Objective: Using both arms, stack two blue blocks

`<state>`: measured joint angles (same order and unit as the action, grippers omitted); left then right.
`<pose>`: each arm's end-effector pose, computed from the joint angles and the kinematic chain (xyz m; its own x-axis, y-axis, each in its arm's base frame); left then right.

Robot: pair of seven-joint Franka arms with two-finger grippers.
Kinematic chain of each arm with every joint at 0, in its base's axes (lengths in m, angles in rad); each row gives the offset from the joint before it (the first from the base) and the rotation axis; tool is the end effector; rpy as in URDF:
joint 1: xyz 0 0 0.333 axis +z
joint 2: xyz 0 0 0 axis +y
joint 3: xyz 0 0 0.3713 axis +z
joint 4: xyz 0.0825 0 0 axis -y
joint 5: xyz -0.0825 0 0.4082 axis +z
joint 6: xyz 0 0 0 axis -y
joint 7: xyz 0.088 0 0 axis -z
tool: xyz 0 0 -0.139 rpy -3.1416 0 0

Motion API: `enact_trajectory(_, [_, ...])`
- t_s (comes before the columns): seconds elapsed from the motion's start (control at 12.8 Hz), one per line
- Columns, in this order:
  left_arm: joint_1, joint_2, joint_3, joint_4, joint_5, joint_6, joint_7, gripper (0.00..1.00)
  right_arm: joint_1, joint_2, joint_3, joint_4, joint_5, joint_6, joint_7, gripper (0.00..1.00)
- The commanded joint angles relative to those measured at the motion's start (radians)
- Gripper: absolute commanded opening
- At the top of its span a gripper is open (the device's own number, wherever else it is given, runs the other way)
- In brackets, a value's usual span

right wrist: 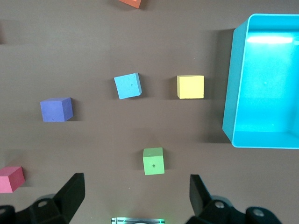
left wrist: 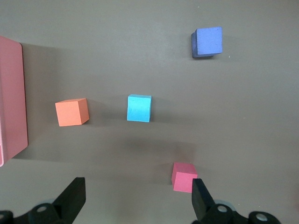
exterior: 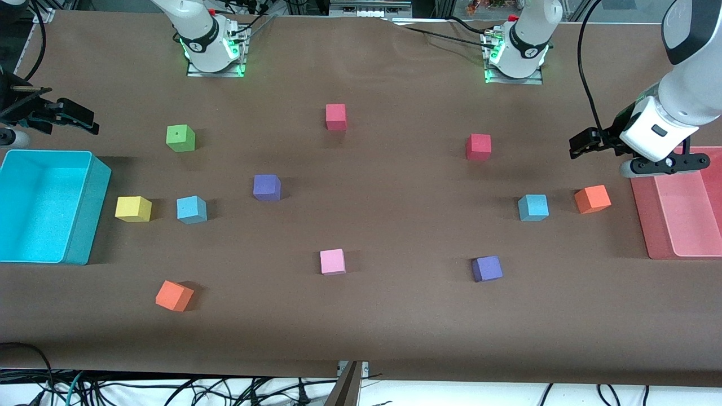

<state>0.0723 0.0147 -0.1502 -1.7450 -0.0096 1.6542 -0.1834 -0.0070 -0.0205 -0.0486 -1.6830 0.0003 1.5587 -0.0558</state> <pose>0.5754 -0.0457 0.5600 0.9887 0.1063 -0.1055 0.1061 -0.9943 -0.0077 0.5612 -0.0315 0.6033 0.9946 0.0006 -0.1034 -0.0001 -1.0000 -0.0071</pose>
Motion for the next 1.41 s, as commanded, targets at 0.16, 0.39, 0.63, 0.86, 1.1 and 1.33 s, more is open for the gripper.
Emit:
enact_trajectory(0.16, [0.000,-0.036,0.003,-0.036,-0.015,0.018,0.019,1.00,0.001,-0.015,0.001,-0.006,-0.011,0.006,-0.015,0.99])
enact_trajectory(0.39, [0.000,-0.041,0.003,-0.039,-0.015,0.018,0.018,1.00,0.002,-0.013,0.003,-0.004,-0.013,0.004,-0.009,0.99])
enact_trajectory(0.63, [0.000,-0.042,0.003,-0.044,-0.015,0.018,0.016,1.00,0.005,-0.006,0.009,0.015,-0.006,-0.008,-0.004,0.99])
enact_trajectory(0.86, [0.000,-0.042,0.003,-0.050,-0.018,0.019,0.016,1.00,0.005,-0.004,0.007,0.017,-0.005,-0.006,-0.002,0.99])
enact_trajectory(1.1, [0.000,-0.042,0.001,-0.057,-0.020,0.021,0.015,1.00,0.005,-0.004,0.007,0.019,-0.010,-0.005,-0.004,0.99])
enact_trajectory(1.33, [0.000,-0.044,0.001,-0.057,-0.020,0.019,0.018,1.00,0.005,-0.003,0.007,0.022,-0.010,-0.005,-0.006,0.99])
